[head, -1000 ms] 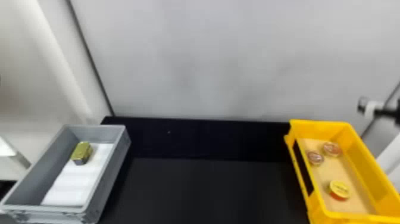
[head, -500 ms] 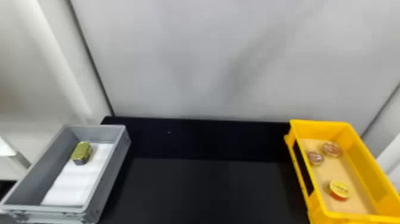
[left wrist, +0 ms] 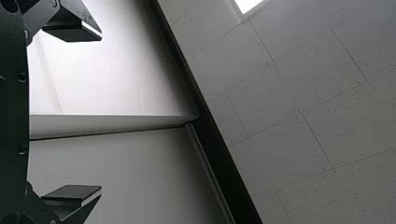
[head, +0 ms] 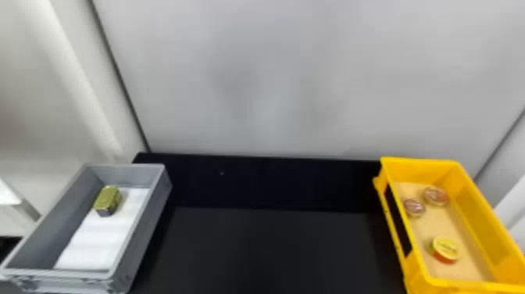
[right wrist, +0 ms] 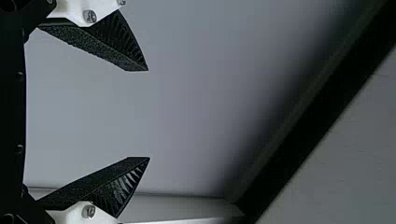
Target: Pick up the round yellow can and place it in the yellow rectangular box
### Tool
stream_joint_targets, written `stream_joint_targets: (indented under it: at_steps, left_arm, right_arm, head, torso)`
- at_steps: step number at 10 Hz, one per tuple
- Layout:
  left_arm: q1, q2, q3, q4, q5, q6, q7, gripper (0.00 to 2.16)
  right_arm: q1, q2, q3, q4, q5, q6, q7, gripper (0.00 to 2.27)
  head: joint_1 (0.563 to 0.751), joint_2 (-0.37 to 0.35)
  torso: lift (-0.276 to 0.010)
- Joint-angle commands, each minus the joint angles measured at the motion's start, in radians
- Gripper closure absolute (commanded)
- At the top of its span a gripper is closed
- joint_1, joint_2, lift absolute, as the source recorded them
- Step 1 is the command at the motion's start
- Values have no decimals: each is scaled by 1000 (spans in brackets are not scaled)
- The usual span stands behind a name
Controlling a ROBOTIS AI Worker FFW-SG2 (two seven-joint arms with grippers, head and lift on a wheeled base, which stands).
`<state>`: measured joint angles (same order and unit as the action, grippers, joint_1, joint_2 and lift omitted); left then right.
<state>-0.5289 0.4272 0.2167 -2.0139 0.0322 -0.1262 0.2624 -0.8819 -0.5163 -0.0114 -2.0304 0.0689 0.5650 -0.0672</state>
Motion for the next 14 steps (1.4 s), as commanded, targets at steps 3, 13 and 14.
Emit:
stream_joint_targets:
  at_steps: [3, 13, 14]
  left_arm:
    - [13, 9, 21, -9, -2, 2, 2, 125]
    - [17, 10, 13, -9, -3, 10, 2, 127]
    - [17, 10, 13, -9, -3, 10, 2, 127]
  right_arm:
    - [-38, -28, 44, -34, -4, -184, -77, 114]
    - [-32, -33, 62, -19, -3, -194, -85, 114]
    - [-29, -33, 62, -16, -3, -194, -86, 114]
  head:
    - [663, 54]
    - [663, 54]
    - [663, 54]
  torso:
    - [-10]
    - [-10]
    - [-10]
